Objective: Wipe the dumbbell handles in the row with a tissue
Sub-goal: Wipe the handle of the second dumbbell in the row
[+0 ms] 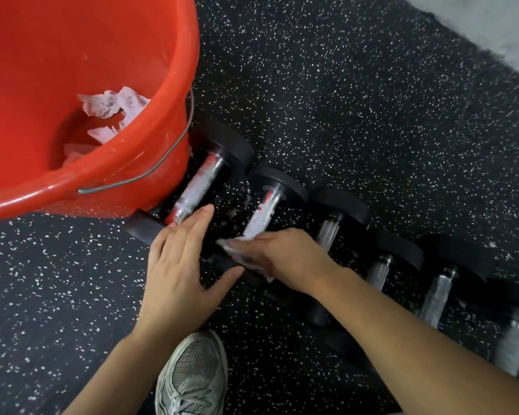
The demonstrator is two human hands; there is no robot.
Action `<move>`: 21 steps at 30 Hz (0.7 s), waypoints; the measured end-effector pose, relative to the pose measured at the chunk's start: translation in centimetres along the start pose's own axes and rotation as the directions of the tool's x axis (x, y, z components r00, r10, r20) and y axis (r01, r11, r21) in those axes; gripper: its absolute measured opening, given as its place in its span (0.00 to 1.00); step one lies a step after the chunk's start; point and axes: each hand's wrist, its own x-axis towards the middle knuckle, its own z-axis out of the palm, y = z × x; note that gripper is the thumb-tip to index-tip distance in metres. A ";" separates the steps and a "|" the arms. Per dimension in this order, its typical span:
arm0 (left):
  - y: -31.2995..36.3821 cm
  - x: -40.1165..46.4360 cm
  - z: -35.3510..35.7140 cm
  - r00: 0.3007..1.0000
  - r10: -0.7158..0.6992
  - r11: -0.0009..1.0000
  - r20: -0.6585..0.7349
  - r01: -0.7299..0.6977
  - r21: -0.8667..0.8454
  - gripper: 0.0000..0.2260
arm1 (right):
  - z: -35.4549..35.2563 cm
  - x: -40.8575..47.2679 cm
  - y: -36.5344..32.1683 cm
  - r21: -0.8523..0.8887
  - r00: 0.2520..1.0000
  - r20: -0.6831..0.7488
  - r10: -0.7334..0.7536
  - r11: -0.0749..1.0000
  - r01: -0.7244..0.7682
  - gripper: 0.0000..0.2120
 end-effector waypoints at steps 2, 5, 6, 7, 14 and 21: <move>0.0 -0.1 0.0 1.000 -0.001 1.000 -0.007 0.001 -0.002 0.40 | -0.1 0.1 0.6 -0.063 0.994 -0.107 0.036 0.997 -0.043 0.36; 0.1 -0.1 0.1 1.000 0.000 1.000 -0.009 0.000 -0.007 0.40 | -0.6 0.8 2.0 0.017 0.933 -0.309 0.183 0.982 -0.186 0.32; 0.2 -0.1 0.1 1.000 0.000 1.000 -0.009 0.000 -0.008 0.40 | -0.7 1.1 2.4 0.023 0.906 -0.362 0.221 0.973 -0.229 0.29; 0.2 -0.1 0.0 1.000 -0.001 1.000 -0.008 0.001 -0.008 0.40 | -0.7 1.4 2.6 0.037 0.886 -0.394 0.243 0.968 -0.249 0.26; 0.0 -0.1 0.0 1.000 0.001 1.000 -0.001 -0.001 -0.008 0.40 | 0.1 0.0 0.1 0.225 0.975 -0.152 0.161 0.966 -0.124 0.25; 0.1 0.0 0.0 1.000 -0.004 1.000 0.001 0.004 -0.005 0.40 | -1.6 0.2 -0.8 -0.037 0.998 0.016 0.061 0.997 -0.061 0.26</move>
